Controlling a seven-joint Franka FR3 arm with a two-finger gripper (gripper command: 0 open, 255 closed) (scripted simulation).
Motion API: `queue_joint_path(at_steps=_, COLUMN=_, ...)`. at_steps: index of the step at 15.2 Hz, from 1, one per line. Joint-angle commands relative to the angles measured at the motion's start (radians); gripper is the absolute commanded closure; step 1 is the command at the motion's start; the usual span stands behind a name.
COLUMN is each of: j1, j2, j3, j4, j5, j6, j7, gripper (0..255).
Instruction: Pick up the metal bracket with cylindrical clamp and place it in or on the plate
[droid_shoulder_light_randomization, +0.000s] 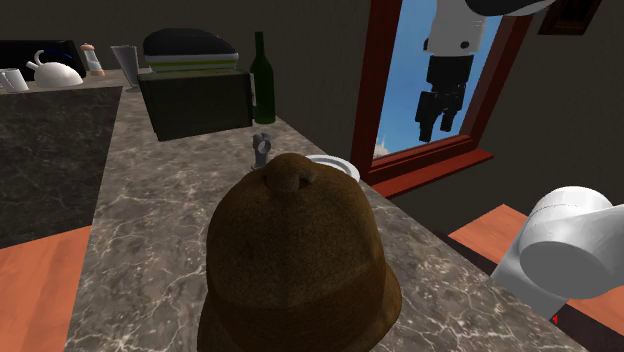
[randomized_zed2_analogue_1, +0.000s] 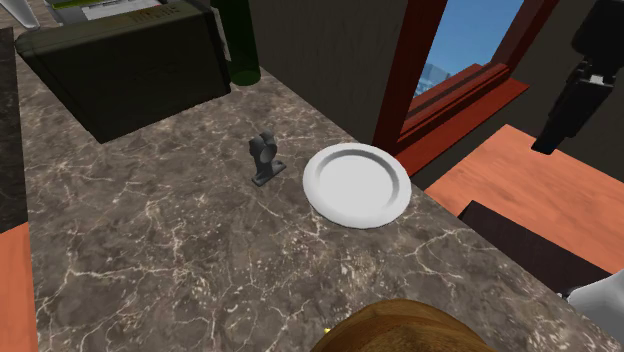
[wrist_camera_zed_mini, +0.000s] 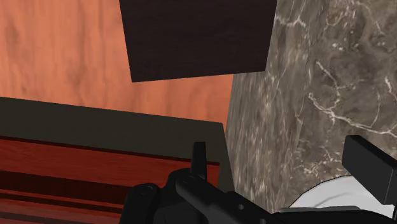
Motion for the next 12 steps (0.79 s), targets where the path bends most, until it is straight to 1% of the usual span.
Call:
queue_joint_path(at_steps=1, j1=0.0, j2=0.0, j3=0.0, j4=0.0, j5=0.0, j6=0.0, j7=0.0, gripper=0)
queue_joint_path(at_steps=6, j1=0.024, j2=0.155, j3=0.056, j4=0.063, j5=0.046, j6=0.108, j7=0.067, gripper=0)
queue_joint_path(at_steps=12, j1=0.044, j2=0.353, j3=0.117, j4=0.179, j5=0.077, j6=0.211, j7=0.141, gripper=0)
